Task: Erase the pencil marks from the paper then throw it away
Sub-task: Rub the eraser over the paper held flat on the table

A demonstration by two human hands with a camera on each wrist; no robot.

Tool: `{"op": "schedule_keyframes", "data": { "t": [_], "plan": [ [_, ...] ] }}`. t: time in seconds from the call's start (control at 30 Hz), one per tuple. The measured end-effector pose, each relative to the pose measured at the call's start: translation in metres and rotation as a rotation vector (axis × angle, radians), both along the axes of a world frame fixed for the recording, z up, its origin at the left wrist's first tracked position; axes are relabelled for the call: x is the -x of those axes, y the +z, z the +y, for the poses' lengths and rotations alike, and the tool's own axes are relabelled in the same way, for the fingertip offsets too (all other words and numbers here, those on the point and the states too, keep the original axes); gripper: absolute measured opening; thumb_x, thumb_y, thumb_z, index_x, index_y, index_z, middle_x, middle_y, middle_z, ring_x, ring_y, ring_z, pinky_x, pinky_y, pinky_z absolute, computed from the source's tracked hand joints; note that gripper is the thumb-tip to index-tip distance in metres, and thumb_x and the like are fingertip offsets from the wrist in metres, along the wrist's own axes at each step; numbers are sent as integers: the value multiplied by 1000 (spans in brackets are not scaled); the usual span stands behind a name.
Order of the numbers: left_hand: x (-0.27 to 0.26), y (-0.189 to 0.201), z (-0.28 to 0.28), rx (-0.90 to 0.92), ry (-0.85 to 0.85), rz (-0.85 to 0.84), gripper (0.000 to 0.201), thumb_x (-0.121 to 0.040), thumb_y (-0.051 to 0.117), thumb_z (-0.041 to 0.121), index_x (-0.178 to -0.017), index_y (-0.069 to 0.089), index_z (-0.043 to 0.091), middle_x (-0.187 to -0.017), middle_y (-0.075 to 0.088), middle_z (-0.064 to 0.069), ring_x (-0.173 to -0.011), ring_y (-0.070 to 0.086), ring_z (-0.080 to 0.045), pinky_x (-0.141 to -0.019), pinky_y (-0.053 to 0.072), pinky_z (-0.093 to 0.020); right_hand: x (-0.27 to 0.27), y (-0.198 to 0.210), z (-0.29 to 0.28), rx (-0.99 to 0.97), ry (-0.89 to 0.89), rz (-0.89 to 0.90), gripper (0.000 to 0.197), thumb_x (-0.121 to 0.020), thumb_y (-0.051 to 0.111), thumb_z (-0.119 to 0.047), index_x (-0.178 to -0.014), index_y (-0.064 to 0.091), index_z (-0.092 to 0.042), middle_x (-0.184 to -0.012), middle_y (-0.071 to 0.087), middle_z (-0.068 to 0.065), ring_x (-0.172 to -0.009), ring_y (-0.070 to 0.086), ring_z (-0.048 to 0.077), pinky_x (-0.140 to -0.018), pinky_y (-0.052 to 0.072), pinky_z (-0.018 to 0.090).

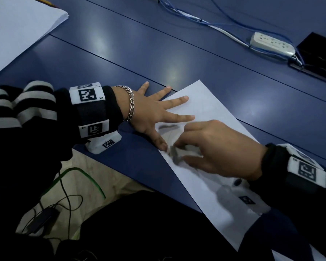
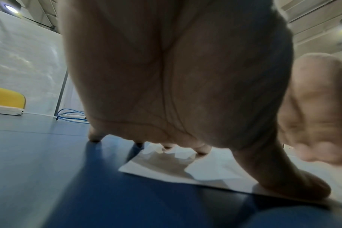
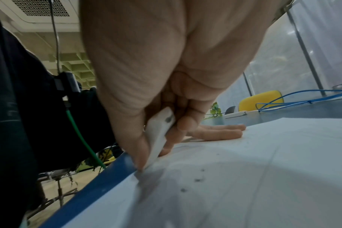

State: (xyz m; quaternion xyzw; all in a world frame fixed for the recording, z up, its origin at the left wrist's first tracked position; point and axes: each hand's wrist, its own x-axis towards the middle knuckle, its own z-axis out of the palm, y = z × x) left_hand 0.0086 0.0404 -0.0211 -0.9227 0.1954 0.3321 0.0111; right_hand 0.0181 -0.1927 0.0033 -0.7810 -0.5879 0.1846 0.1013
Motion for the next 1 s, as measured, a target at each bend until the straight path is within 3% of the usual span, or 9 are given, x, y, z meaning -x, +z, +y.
{"op": "schedule_keyframes", "data": {
  "t": [0.1,0.23,0.3,0.43,0.57,0.7,0.9,1.0],
  "plan": [
    [0,1,0,-7,-10,-5,104,-72,51,95,-142,-24,74,-157,-46,25,-152,-37,-31,-111,-8,-82,7,3,-5,76,80,51,21,-91,68,-41,-103,69,-24,-93,61,-9,-80,57,11,-74,50,29],
    [1,0,2,23,-6,-17,105,-72,53,94,-143,-22,75,-160,-41,25,-153,-35,-29,-113,-9,-80,-14,5,-15,-70,-83,-48,25,-83,79,-37,-102,73,-22,-95,67,-10,-83,59,9,-74,35,8],
    [1,1,6,37,-28,-34,107,-73,55,93,-145,-22,72,-162,-38,25,-154,-32,-28,-115,-9,-78,-18,1,-21,-47,-157,-107,27,-83,78,-39,-103,73,-22,-91,66,-9,-81,61,13,-71,35,14],
    [-3,2,14,59,-53,-32,105,-80,57,86,-150,-19,68,-162,-37,27,-154,-33,-23,-118,-9,-75,-16,-3,-24,21,-209,-127,28,-87,72,-44,-108,71,-26,-91,64,-12,-83,61,13,-71,45,25],
    [-5,1,13,54,-50,-17,105,-76,57,89,-147,-18,71,-161,-38,28,-153,-34,-24,-117,-11,-75,-3,2,-10,-39,-128,-89,27,-87,70,-44,-107,70,-25,-90,63,-10,-84,60,14,-73,47,27],
    [-6,-2,13,50,-53,-22,104,-75,56,92,-144,-20,74,-160,-39,29,-153,-35,-24,-117,-11,-76,5,-7,5,-32,-70,-36,25,-89,68,-43,-105,68,-24,-91,61,-9,-84,59,16,-74,52,36],
    [-6,-1,13,37,-52,-16,106,-74,56,91,-145,-21,73,-160,-39,28,-153,-35,-26,-116,-12,-76,6,-3,2,-10,44,92,22,-91,69,-41,-104,70,-24,-92,62,-10,-81,58,11,-74,49,28],
    [-7,-3,14,40,-64,-18,105,-74,54,92,-144,-22,73,-160,-39,28,-153,-35,-27,-115,-9,-78,-1,-5,4,-60,-25,49,22,-88,73,-40,-104,71,-25,-90,63,-13,-81,60,10,-75,48,23]
  ]
}}
